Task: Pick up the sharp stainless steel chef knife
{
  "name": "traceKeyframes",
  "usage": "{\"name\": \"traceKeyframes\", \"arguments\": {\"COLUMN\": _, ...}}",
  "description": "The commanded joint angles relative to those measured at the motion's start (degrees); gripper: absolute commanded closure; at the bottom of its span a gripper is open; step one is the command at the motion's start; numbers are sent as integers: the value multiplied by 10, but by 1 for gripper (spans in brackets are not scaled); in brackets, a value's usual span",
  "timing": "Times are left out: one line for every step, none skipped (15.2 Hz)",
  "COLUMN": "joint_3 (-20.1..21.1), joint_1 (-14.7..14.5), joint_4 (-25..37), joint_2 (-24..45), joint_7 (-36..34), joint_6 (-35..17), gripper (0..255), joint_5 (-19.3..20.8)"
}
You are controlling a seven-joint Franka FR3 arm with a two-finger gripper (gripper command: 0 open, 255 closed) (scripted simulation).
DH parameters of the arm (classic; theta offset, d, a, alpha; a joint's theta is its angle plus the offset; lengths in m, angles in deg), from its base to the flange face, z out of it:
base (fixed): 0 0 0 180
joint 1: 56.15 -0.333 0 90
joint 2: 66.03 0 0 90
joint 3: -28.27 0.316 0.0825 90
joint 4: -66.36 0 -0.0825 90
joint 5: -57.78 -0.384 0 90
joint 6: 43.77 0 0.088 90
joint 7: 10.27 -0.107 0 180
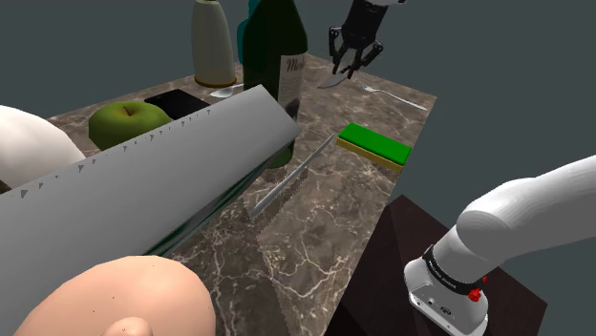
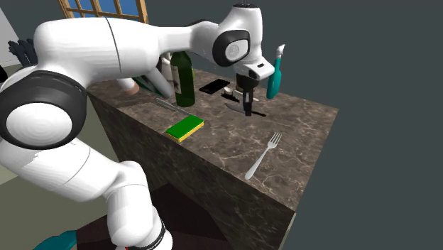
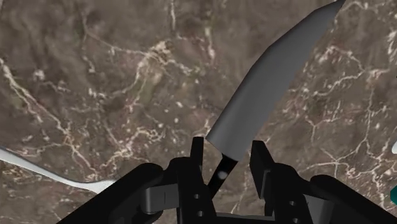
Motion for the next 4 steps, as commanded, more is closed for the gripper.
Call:
{"name": "traceKeyframes", "arguments": {"joint_3": -1, "joint_1": 0, "joint_4": 18, "joint_2": 2, "joint_7": -1, "joint_6": 16, "gripper": 255, "joint_5": 1}}
{"name": "traceKeyframes", "arguments": {"joint_3": -1, "joint_1": 1, "joint_4": 27, "joint_2": 4, "joint_7": -1, "joint_6": 24, "gripper": 255, "joint_5": 1}}
{"name": "traceKeyframes", "arguments": {"joint_3": -1, "joint_1": 1, "joint_4": 28, "joint_2": 4, "joint_7": -1, "joint_6": 25, "gripper": 255, "joint_5": 1}}
{"name": "traceKeyframes", "arguments": {"joint_3": -1, "joint_1": 1, "joint_4": 28, "joint_2": 4, "joint_7": -1, "joint_6": 25, "gripper": 255, "joint_5": 1}}
